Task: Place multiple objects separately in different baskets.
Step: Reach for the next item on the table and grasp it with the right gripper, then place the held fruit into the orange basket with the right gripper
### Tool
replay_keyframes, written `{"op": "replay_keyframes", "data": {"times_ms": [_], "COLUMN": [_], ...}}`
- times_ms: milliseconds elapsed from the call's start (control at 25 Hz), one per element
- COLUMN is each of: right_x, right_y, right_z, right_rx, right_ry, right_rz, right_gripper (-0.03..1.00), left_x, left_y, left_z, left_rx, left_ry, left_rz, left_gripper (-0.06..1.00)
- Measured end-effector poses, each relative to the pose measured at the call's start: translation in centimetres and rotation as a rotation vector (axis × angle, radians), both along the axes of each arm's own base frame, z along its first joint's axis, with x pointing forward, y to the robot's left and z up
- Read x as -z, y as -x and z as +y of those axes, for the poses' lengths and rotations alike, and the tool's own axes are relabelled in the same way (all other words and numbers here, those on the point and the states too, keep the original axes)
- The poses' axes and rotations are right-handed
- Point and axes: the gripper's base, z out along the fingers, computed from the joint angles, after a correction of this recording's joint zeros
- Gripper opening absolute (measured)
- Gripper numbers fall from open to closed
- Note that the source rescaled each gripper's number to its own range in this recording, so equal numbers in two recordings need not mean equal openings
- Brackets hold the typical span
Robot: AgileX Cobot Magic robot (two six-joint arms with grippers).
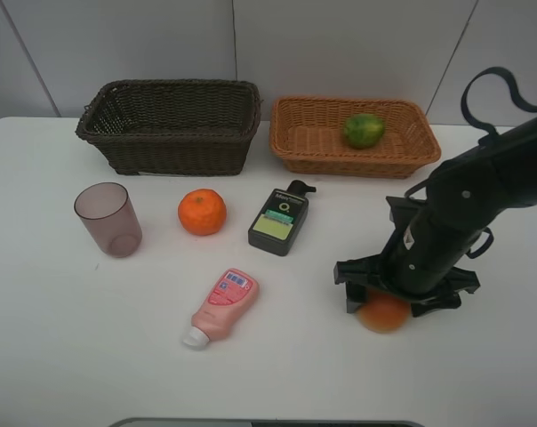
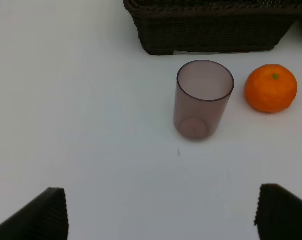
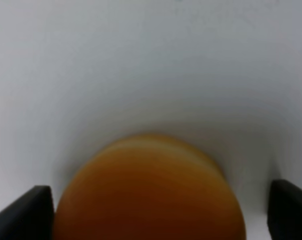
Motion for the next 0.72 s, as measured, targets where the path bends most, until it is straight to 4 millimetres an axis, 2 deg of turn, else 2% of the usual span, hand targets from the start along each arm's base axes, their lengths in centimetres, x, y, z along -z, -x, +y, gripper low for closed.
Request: {"op": "replay_keyframes", "data": {"times_ms": [40, 120, 160, 720], "right_x": [0.00, 0.00, 0.00, 0.00], "right_y": [0.00, 0.01, 0.01, 0.02], "right_z": [0.00, 0.01, 0.00, 0.01], "right_rx": [0.001, 0.002, 0.002, 0.003], "right_ry": [0.000, -0.001, -0.001, -0.001], "right_rz": [0.000, 0.002, 0.001, 0.002], "right_gripper": [0.46, 0.04, 0.00, 0.00], "left_x": [0.00, 0.00, 0.00, 0.00], "left_y": [0.00, 0.00, 0.00, 0.00], "left_z": [0.00, 0.00, 0.00, 0.00], "left_rx": [0.000, 0.000, 0.000, 0.000], "left_ry": [0.000, 0.000, 0.000, 0.000], "left_rz": [0.000, 0.000, 0.000, 0.000], "left_gripper": [0.96, 0.96, 0.96, 0.96]}}
